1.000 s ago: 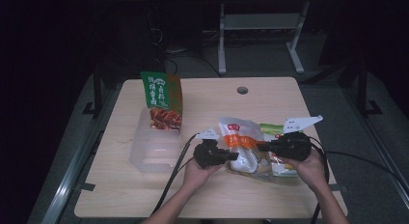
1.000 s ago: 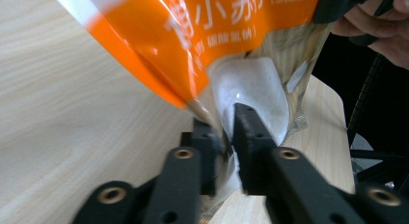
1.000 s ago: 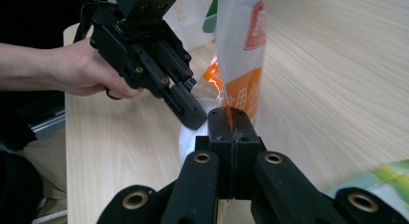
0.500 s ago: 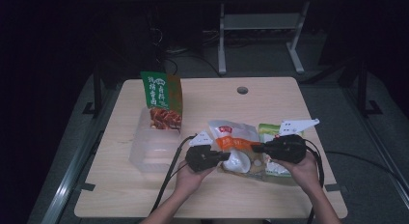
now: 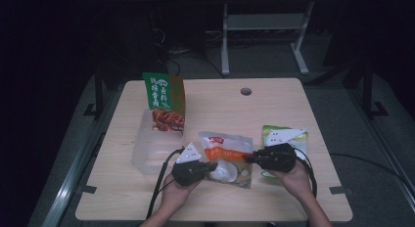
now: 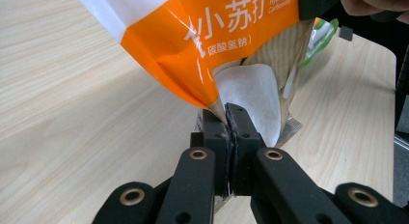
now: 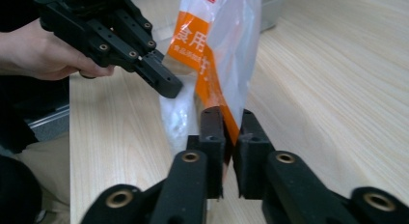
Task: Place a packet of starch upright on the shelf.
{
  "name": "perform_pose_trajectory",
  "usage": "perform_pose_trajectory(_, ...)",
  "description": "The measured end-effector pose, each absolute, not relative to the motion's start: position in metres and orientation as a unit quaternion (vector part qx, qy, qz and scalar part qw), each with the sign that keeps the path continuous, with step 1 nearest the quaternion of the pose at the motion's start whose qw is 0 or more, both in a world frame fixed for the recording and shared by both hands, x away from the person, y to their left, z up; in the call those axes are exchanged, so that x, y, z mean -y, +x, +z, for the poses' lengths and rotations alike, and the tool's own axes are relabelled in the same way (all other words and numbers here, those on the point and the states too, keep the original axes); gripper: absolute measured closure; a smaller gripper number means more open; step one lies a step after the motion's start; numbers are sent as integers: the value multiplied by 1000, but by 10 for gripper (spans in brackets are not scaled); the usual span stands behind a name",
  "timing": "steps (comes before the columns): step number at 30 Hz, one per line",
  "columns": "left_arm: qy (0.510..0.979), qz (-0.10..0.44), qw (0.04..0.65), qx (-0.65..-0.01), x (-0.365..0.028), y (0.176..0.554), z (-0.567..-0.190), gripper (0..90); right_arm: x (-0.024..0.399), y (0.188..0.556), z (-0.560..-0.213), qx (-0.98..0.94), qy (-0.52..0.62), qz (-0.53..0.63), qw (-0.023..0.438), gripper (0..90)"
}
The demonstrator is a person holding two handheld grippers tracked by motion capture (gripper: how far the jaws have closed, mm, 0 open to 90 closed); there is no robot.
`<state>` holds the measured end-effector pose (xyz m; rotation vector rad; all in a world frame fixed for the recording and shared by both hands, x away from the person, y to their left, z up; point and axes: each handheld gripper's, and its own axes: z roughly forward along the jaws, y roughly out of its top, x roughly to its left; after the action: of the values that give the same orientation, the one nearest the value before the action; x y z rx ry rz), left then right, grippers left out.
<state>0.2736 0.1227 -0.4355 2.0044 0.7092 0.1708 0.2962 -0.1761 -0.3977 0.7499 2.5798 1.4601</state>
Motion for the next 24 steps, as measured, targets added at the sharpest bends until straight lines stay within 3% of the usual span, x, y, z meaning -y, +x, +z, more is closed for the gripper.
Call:
perform_pose_trajectory(11, 824, 78, 486, -280, -124, 266, -437, 882, 158, 293, -415, -856, 250, 453, 20, 704)
perform_pose_trajectory(17, 826, 83, 485, -275, -124, 265, -437, 876, 148, 290, -416, -862, 240, 446, 20, 854)
perform_pose_trajectory(24, 827, 77, 484, -275, -127, 264, -436, 815, 150, 290, -416, -856, 248, 455, 9, 898)
